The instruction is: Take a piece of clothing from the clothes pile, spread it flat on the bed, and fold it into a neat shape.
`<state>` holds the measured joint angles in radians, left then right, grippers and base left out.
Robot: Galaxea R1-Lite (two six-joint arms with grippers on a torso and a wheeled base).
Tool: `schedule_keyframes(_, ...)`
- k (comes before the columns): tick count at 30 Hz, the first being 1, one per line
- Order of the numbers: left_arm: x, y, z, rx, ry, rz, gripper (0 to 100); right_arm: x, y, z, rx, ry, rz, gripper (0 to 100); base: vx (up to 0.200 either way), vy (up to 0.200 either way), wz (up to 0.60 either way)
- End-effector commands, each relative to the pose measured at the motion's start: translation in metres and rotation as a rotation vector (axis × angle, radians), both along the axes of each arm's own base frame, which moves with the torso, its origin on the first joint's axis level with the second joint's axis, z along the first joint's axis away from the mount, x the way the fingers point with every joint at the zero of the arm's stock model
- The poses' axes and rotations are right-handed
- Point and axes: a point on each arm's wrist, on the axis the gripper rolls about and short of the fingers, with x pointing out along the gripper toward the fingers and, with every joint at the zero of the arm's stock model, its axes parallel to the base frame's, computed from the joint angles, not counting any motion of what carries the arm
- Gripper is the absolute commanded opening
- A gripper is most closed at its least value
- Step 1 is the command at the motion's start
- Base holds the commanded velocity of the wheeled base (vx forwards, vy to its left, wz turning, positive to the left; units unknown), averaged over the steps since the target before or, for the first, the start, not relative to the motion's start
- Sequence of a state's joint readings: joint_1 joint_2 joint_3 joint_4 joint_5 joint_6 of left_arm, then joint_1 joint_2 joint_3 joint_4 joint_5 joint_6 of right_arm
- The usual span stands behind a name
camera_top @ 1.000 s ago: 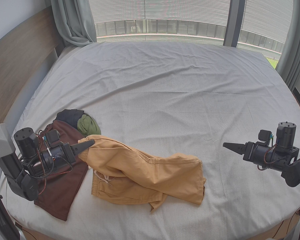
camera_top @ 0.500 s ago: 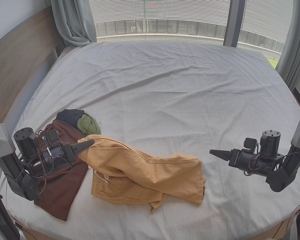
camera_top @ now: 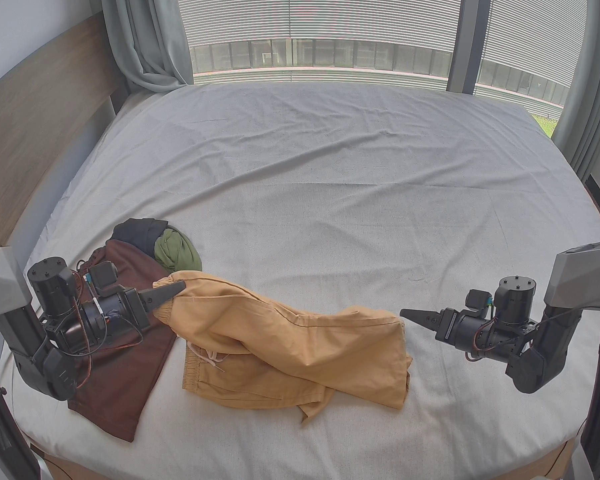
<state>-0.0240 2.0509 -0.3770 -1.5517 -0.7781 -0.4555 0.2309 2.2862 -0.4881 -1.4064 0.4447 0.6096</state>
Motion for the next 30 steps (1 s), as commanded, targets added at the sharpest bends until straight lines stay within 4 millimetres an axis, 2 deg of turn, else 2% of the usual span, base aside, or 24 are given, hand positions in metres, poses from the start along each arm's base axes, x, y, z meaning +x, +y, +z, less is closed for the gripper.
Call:
schedule_keyframes(1,0.002,0.001,-0.008,0.004,0.023,0.002,0,0.005,0.007,-0.018,-0.003,0.038,0.015,100,0.000,0.000,0.00)
schedule_keyframes(5,0.002,0.004,-0.007,0.004,0.020,0.013,0,0.009,0.011,-0.022,0.024,0.057,0.013,100,0.000,0.000,0.00)
schedule_keyframes(16,0.006,0.006,-0.005,0.002,0.006,0.021,0,0.007,0.020,-0.016,0.122,0.062,0.062,100,0.000,0.000,0.00)
schedule_keyframes(30,0.009,0.012,-0.003,0.001,-0.007,0.040,0,-0.009,0.016,-0.002,0.188,0.074,0.132,100,0.000,0.000,0.00)
